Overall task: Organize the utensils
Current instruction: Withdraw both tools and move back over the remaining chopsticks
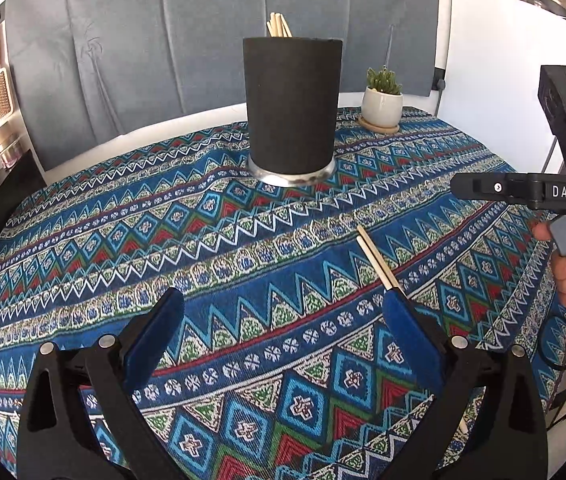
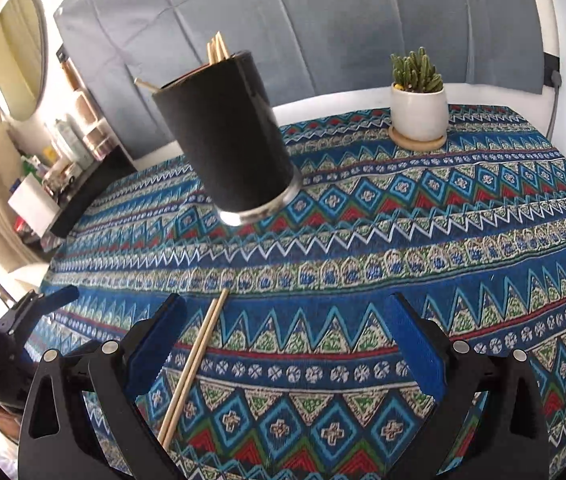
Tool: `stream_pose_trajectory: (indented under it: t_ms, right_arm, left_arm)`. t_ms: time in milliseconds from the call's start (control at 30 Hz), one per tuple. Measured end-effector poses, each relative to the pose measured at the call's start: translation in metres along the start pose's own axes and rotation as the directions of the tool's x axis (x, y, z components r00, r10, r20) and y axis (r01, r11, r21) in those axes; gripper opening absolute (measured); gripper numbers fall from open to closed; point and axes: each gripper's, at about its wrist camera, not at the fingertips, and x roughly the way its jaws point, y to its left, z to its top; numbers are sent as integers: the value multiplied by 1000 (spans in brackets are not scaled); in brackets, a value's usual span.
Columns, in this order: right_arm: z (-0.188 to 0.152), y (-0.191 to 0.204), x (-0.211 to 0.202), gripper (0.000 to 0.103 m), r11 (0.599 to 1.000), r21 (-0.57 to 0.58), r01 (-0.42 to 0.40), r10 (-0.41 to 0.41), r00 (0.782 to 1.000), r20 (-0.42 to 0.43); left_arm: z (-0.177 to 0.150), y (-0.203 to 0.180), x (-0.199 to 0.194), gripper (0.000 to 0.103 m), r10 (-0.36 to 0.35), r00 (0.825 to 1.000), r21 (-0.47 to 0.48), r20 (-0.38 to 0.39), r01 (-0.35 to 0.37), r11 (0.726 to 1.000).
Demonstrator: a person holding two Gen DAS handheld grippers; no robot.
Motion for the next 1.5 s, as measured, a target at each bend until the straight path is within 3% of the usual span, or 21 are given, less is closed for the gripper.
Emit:
stream_pose_trajectory:
  t_ms: [300, 667, 867, 1100, 1500]
  right_arm:
    - [-35, 31, 39, 95, 994, -105, 14, -35, 978, -207]
    - [-29, 54, 61, 95, 978, -191, 82, -122, 970, -212]
    - [-28, 66, 67, 95, 959, -258, 117, -170, 966, -195]
    - [-29, 42, 57, 95, 972, -202, 122, -164, 965, -204]
    - [-26, 53, 64, 96, 967, -225, 120, -170, 961, -219]
  left_arm:
    - [-22, -20, 13, 97, -76, 993, 10, -85, 77, 997]
    - [-24, -48, 24, 97, -98, 983, 139, -154, 120, 983]
    - [-21, -46, 27, 97, -111, 980, 115, -164, 131, 985]
    - [-19, -51, 29, 97, -123, 980, 128, -158, 144, 981]
    - [-20, -40, 38, 98, -77, 979, 86, -190, 95, 992]
